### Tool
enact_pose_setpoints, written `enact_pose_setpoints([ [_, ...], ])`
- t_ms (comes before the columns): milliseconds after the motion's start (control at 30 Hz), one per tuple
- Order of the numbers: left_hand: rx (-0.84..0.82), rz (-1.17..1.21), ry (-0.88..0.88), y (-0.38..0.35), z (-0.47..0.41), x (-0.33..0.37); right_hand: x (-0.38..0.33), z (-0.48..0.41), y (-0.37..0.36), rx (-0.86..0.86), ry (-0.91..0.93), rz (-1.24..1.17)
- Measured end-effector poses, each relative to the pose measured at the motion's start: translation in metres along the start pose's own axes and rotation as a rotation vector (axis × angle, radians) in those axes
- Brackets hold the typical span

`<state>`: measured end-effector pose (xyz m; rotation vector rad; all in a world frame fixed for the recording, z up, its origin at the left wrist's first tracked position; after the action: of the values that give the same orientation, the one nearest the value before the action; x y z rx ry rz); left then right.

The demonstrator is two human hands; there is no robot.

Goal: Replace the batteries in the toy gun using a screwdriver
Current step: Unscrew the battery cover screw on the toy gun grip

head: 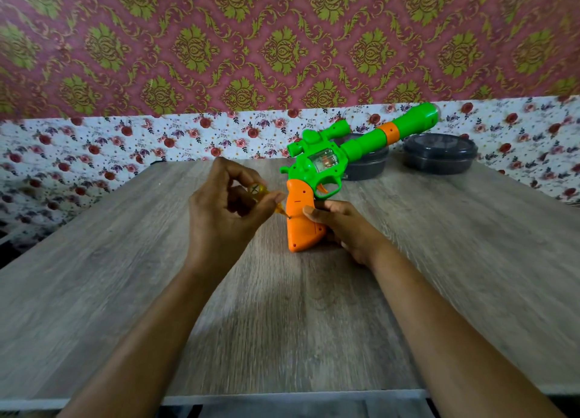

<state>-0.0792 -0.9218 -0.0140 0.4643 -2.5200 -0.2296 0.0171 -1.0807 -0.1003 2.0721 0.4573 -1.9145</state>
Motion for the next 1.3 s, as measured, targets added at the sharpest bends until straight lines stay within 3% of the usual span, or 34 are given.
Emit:
enact_pose_setpoints([
  [333, -0.102, 0.092, -0.015, -0.005, 0.0, -0.004, 0.001, -0.001, 0.002, 0.019, -0.029, 0.015],
  [667, 0.003, -0.031, 0.061, 0.002, 0.0, -0.006, -0.001, 0.001, 0.0, -0.003, 0.0, -0.017],
  [967, -0.067, 0.013, 0.075, -0.003, -0.001, -0.004, 0.001, 0.0, 0.001, 0.0, -0.011, -0.008],
  [1167, -0.207, 0.236, 0.146, -0.009, -0.001, -0.009, -0.001, -0.001, 0.001, 0.001, -0.014, -0.016],
  [1300, -0.184, 0.18, 0.135, -0.01, -0.002, -0.009, -0.001, 0.001, 0.002, -0.001, 0.003, -0.014],
])
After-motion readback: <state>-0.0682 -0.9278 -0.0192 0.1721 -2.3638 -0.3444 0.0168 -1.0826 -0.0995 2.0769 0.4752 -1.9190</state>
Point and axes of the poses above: each hand's wrist, its own z-axis away from the middle knuckle, its own y-axis out of the back of the hand, x = y × z, the point moved 6 cm from there along -z, towards the middle knuckle, and after that the axes turned 7 degrees about -x, right-handed, at the moved point
